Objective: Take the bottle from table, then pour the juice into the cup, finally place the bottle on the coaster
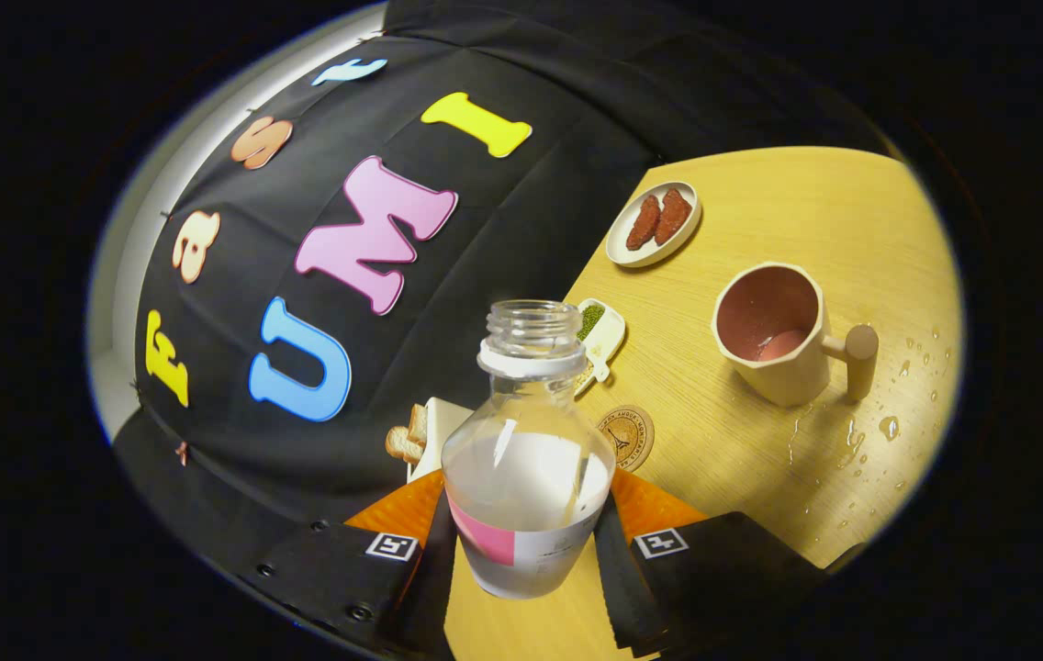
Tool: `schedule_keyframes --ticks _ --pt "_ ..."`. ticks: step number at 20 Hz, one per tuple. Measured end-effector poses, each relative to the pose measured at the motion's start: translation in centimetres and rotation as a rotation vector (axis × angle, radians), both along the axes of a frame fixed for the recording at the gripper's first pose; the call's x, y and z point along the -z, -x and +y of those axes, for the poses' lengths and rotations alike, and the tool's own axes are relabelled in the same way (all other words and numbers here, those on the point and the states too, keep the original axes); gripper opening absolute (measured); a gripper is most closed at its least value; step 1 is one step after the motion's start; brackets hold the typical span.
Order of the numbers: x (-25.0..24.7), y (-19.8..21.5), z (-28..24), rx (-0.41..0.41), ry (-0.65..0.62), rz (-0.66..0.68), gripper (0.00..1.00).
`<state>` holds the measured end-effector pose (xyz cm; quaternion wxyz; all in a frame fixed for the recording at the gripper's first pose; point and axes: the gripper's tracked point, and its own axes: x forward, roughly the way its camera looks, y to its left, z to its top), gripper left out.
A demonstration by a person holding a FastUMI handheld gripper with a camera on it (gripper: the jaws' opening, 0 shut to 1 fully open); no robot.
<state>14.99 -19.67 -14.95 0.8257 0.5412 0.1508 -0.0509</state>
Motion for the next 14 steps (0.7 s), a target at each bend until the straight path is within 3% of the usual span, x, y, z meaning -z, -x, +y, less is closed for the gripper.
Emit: schedule_keyframes --ticks 14 --pt "2.8 -2.8 -3.7 0.201 -0.507 0.135 0.70"
